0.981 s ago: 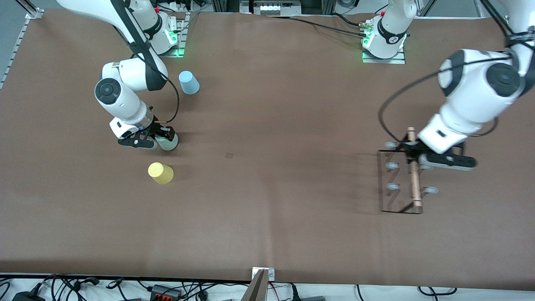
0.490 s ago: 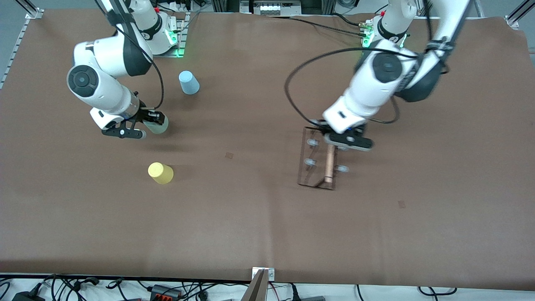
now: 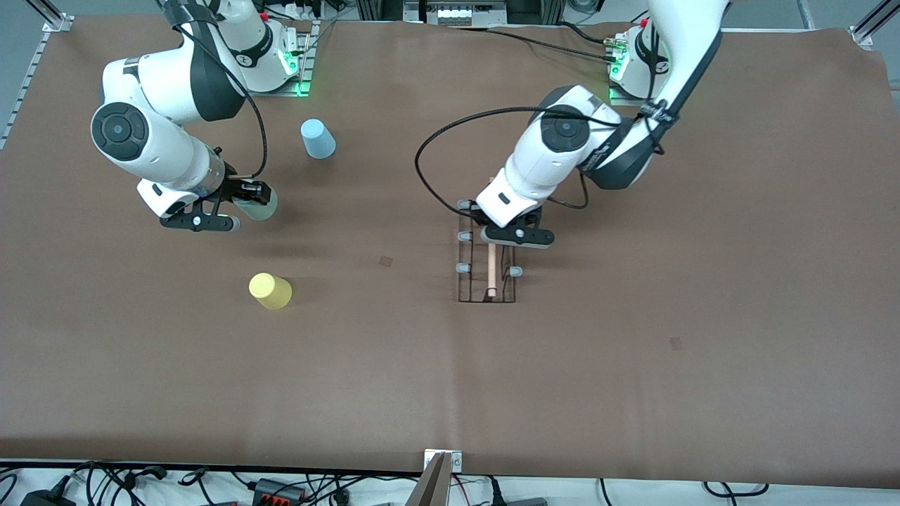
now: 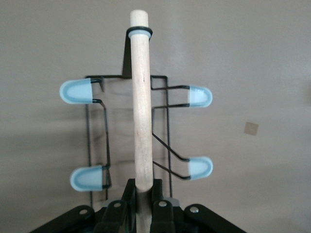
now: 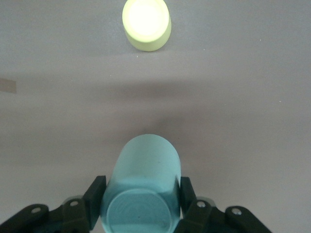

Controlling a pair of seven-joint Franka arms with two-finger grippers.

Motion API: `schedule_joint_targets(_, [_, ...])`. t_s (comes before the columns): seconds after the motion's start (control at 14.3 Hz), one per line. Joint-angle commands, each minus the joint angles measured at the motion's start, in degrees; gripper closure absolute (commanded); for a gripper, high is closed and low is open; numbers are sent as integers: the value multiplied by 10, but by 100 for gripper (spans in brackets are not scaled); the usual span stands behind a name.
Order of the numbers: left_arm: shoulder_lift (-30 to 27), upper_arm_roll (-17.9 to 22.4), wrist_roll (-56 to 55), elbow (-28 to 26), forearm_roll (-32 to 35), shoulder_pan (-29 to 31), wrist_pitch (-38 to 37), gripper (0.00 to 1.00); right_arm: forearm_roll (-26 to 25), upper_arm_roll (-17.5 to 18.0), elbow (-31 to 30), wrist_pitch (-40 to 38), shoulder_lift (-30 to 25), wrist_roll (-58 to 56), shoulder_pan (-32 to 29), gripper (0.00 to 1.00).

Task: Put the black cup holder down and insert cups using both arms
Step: 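Carry the black rack to the table middle with the left gripper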

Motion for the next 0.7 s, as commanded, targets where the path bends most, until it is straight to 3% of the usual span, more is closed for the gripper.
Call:
schedule_joint_targets(0.0, [11,2,-26,20,10,-16,17,99,-2,-1,7,-2,3,-10,6,76])
schedule_joint_targets(0.28, [18,3,-26,20,34,-32,19,99,-2,-1,8,0,4,-10,6,75])
schedule_joint_targets(0.35, [18,3,-26,19,38,-31,17,94,-2,-2,8,-1,4,-10,6,71])
schedule_joint_targets(0.42, [18,3,-26,20,38,-32,17,72,-2,-1,7,-1,4,-10,6,69])
schedule_joint_targets(0.49, [18,4,-26,20,40,-31,18,27,-2,-1,7,-1,4,-10,6,69])
schedule_joint_targets(0.56, [17,5,-22,20,43,-30,18,0,-2,-1,7,-1,4,-11,6,69])
schedule_joint_targets(0.63, [12,5,-20,20,56,-25,15,0,-2,-1,7,-1,4,-10,7,68])
